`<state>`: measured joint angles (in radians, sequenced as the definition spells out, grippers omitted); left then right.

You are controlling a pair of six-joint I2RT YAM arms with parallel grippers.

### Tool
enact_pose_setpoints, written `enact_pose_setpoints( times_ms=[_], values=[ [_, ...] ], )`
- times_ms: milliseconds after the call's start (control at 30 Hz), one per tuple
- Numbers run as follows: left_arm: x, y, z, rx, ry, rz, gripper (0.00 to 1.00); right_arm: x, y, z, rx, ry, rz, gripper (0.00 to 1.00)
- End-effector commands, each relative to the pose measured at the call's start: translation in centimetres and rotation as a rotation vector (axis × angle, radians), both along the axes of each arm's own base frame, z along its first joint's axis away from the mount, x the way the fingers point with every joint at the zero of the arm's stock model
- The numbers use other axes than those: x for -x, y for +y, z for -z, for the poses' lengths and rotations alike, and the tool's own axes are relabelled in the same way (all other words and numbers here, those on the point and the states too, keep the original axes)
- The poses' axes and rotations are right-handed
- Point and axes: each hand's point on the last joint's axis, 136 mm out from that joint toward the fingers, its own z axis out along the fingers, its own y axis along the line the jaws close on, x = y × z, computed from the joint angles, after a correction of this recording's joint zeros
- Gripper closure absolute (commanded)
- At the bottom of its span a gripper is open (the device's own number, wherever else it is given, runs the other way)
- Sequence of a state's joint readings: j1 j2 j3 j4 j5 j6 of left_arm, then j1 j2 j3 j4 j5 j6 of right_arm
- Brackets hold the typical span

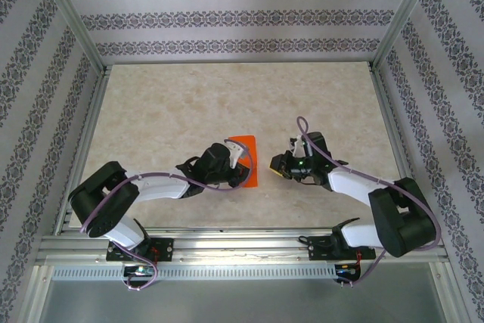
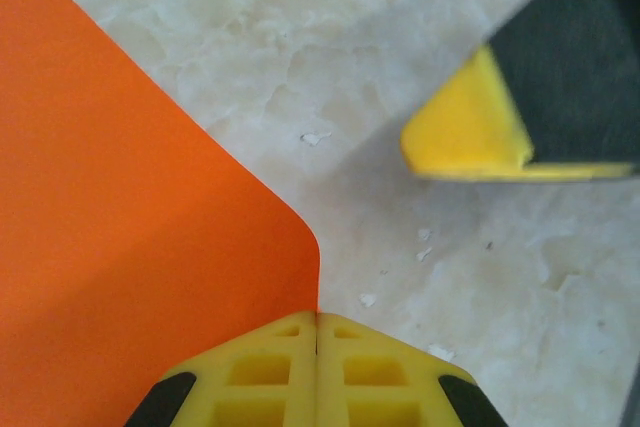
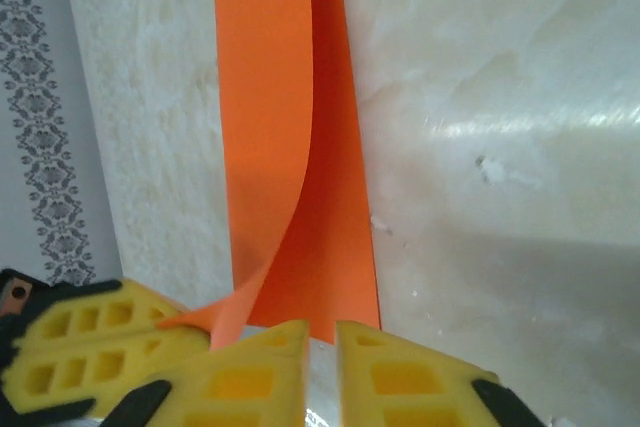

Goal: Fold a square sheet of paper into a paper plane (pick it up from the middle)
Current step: Fold the triangle a second time at the center of the table.

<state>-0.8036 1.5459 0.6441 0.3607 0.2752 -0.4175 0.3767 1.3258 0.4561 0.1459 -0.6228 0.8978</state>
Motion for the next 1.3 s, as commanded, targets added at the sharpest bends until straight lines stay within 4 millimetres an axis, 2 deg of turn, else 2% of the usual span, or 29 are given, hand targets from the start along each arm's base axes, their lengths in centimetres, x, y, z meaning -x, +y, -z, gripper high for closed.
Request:
enact_pose_setpoints(
  times_ms=[0,100,267,367,500,733,1000,1267],
  values=[
    [0.1,-0.7,-0.9,0.105,0.043,-0.006,1.00,0.8,0.7,0.1,0.021,-0.027,-0.042,0.91],
    [-0.1,-0.4,-0.6,0.103,0.045,-0.027,1.00,1.2,1.6,0.5,0.007,0.000,-0.064,0.99],
    [-0.4,-0.1,-0.5,0.087,0.044,-0.050,1.00,1.4,3.3,0.8,-0.002,0.019,-0.116,1.00],
    [-0.8,0.3,-0.5,0.069,0.033,-0.074,1.00,1.1,3.2,1.7,0.025,0.027,-0.103,1.00],
    [-0.9,0.6,-0.5,0.056,0.036,-0.092,1.00,1.1,3.6,1.7,0.033,0.029,-0.114,1.00],
    [-0.9,0.7,-0.5,0.065,0.043,-0.102,1.00,1.1,3.0,1.6,0.070,0.008,-0.099,1.00],
    [-0.7,1.0,-0.4,0.054,0.050,-0.108,1.00,1.4,4.2,1.7,0.059,0.011,-0.131,1.00],
    [-0.7,1.7,0.2,0.033,0.070,-0.142,1.00,1.3,4.3,2.4,0.109,0.009,-0.136,1.00]
  ],
)
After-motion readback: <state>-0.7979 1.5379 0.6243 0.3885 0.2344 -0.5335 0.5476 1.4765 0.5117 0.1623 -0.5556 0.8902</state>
